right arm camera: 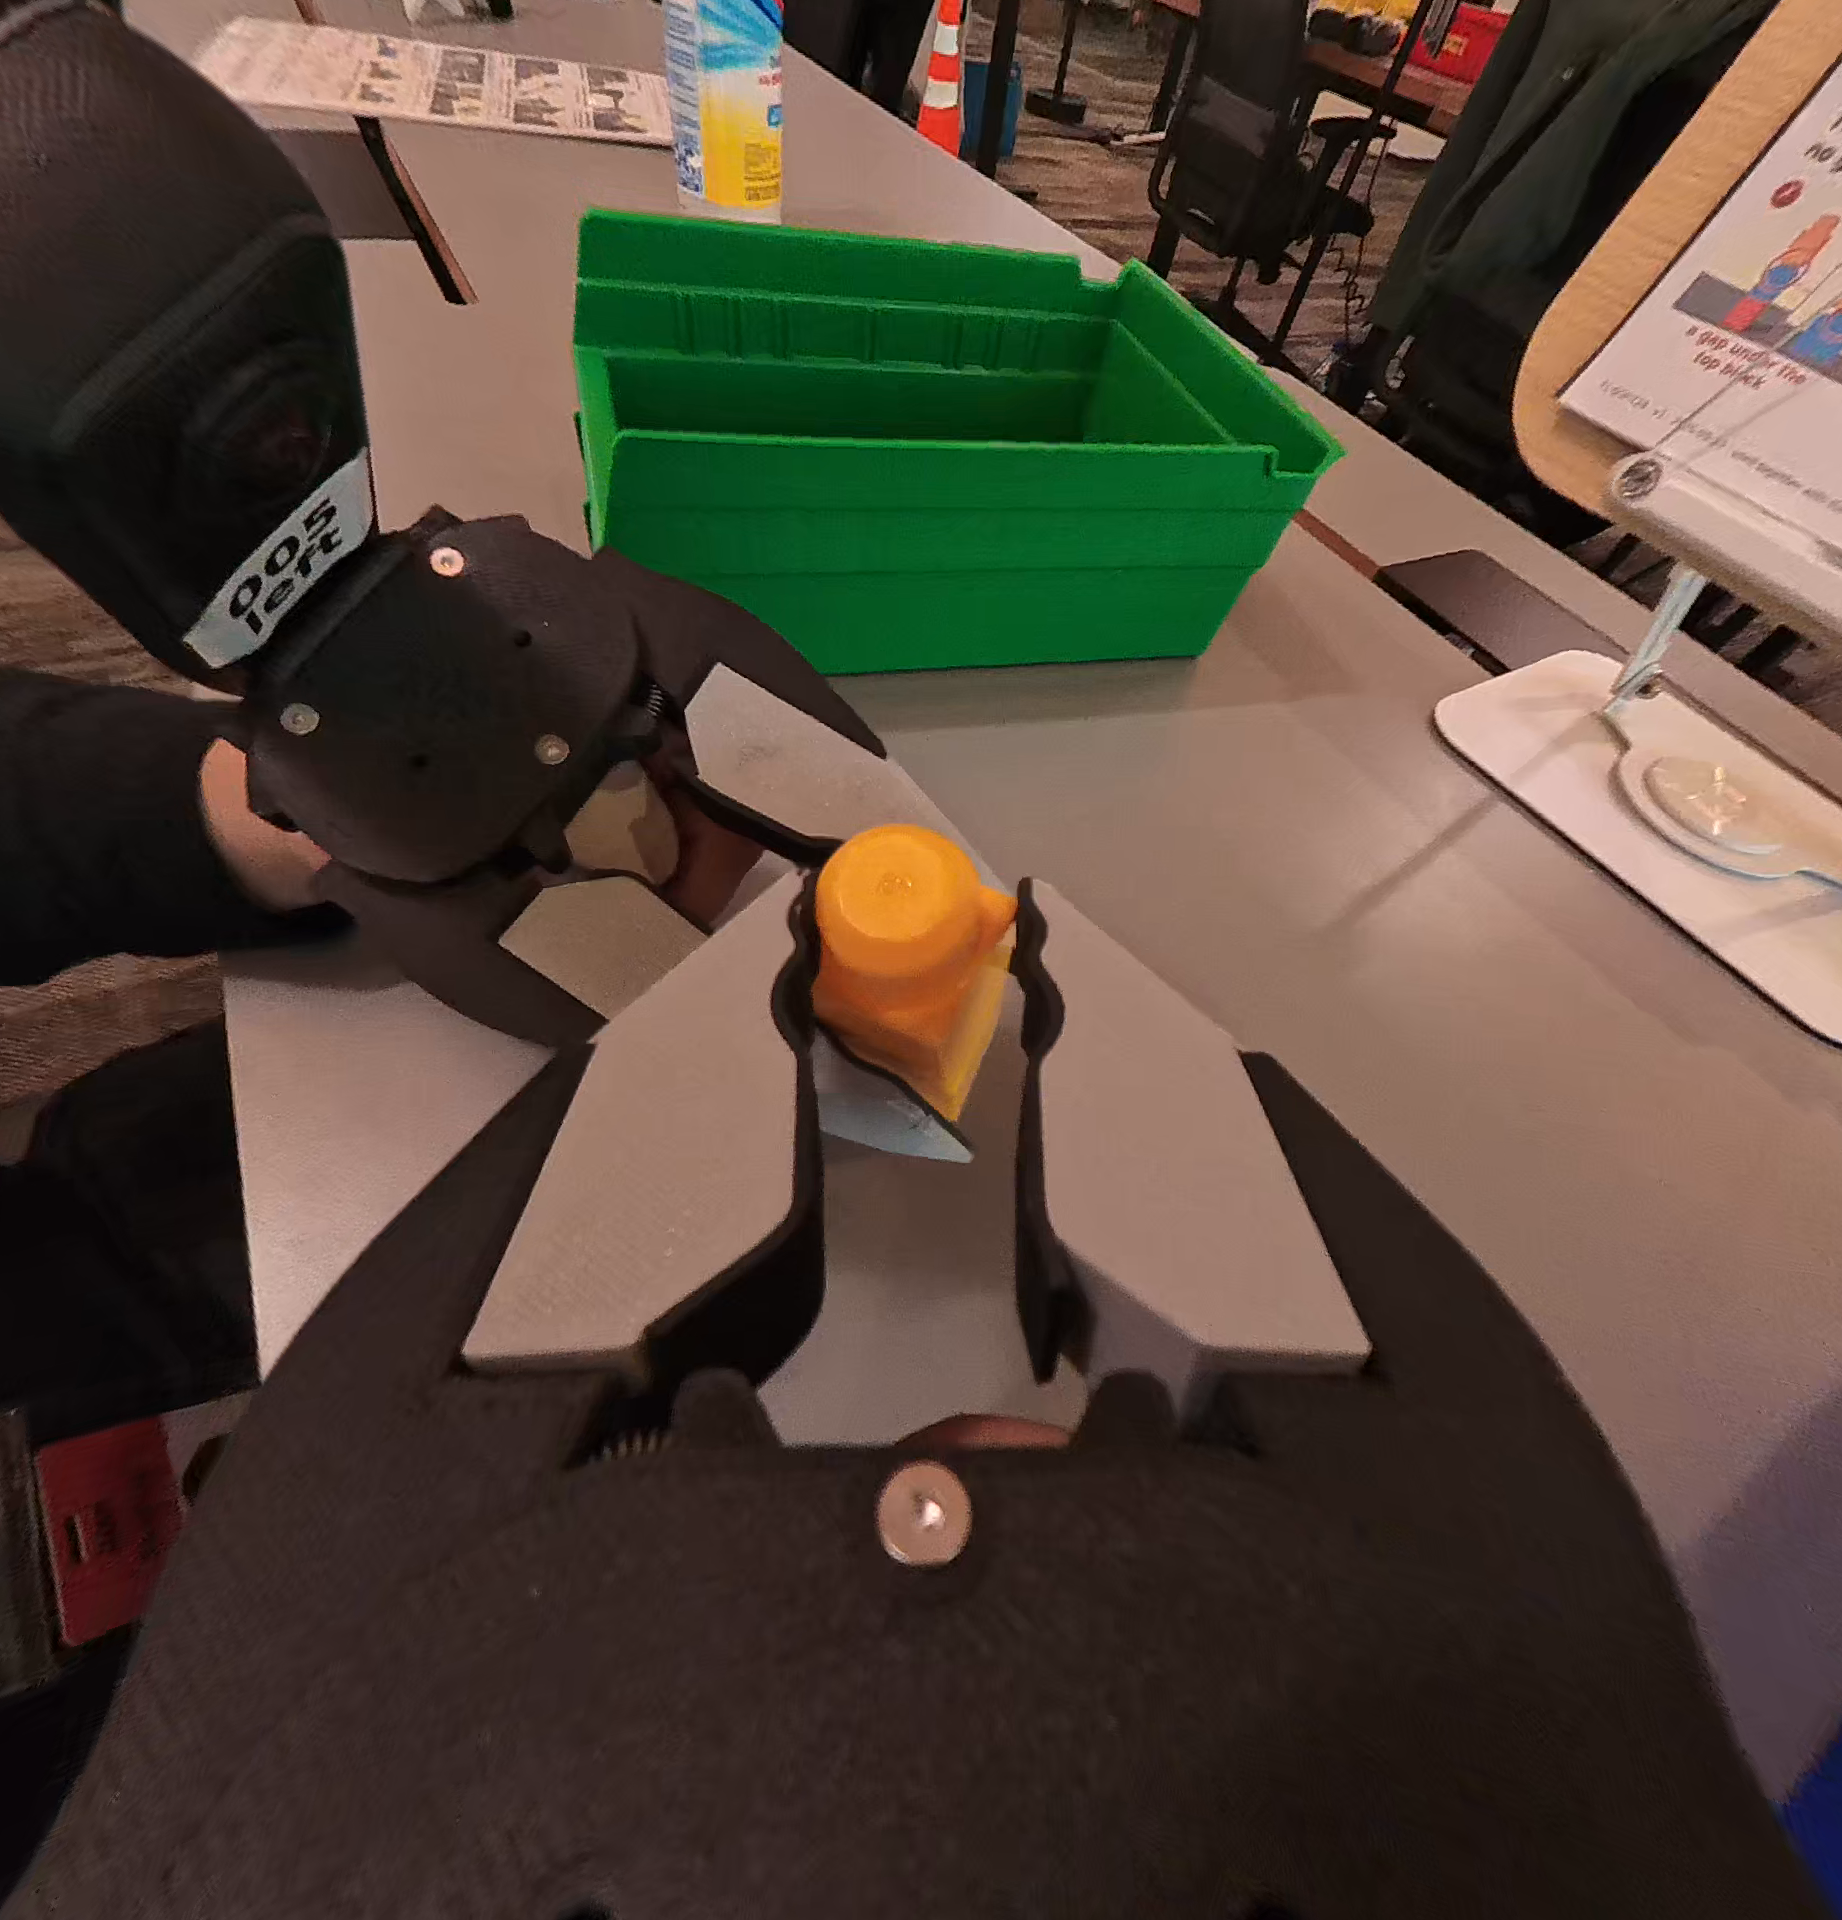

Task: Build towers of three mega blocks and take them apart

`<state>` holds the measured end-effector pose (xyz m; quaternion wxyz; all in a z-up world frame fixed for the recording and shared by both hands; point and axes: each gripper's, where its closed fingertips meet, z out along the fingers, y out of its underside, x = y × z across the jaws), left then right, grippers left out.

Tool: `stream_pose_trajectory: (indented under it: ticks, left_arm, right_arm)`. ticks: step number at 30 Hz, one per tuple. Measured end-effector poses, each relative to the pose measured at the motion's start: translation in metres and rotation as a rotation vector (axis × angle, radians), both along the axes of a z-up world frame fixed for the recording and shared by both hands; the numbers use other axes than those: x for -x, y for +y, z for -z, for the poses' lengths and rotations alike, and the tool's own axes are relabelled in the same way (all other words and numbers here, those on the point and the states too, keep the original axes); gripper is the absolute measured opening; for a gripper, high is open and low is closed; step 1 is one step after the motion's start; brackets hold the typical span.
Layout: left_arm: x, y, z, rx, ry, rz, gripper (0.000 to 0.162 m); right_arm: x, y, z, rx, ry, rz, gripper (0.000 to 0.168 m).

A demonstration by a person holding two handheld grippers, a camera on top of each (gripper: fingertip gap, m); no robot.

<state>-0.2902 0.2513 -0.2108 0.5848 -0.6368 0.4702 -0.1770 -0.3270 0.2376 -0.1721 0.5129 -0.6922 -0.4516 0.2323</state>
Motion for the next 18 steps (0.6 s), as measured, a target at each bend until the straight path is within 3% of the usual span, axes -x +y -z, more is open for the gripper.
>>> stream_pose_trajectory:
  ticks: [5,11,18]
  left_arm:
    - [0.0,-0.001,-0.001,-0.003,-0.009,0.007,0.04]
    - [-0.002,-0.004,0.005,0.009,0.029,0.024,0.038]
    - [-0.025,-0.061,-0.005,0.148,-0.081,0.371,0.037]
  right_arm:
    - [-0.007,-0.009,-0.03,0.063,0.167,-0.043,0.034]
    - [-0.006,-0.013,-0.028,0.101,0.204,-0.077,0.036]
    - [0.015,-0.057,-0.031,0.167,0.292,-0.403,0.051]
